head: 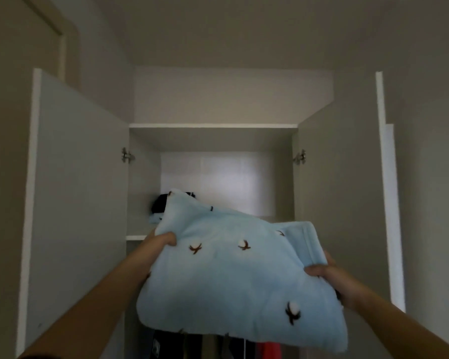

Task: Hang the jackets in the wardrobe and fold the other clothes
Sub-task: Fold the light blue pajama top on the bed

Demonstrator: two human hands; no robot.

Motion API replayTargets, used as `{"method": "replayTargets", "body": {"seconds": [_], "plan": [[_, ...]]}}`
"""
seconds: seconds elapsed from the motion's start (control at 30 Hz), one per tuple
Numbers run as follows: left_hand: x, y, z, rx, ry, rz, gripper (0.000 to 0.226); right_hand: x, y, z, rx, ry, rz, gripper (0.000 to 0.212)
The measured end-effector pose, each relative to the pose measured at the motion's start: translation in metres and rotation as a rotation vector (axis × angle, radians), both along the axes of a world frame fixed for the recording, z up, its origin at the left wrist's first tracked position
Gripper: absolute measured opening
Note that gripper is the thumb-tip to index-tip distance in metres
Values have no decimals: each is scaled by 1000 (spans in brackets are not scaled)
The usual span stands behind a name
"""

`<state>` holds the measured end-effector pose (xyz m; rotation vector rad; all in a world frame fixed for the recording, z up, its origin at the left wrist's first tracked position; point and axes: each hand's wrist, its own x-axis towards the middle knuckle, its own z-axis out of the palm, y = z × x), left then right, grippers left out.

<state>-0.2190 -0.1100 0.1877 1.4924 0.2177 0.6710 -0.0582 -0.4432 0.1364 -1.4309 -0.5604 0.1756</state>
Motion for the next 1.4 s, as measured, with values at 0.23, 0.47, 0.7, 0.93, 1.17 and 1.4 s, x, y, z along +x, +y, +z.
{"method": "replayTargets", "body": {"seconds": [0.23,0.47,0.7,0.93,1.17,1.4], "plan": [[137,50,27,-15,-6,64,25,174,64,49,8,-98,4,68],[248,115,64,15,-47,189,33,304,140,110,-16,-202,37,63],[366,195,75,13,35,177,41,410,210,119,-52,-200,4,42],[497,259,58,75,201,166,39,504,260,90,-378,-266,-299,84],[526,293,47,616,453,197,30,543,279,79,-1023,-503,-397,64],[486,255,20,1627,190,4,86,477,330,59,-963,-1066,-84,51]]}}
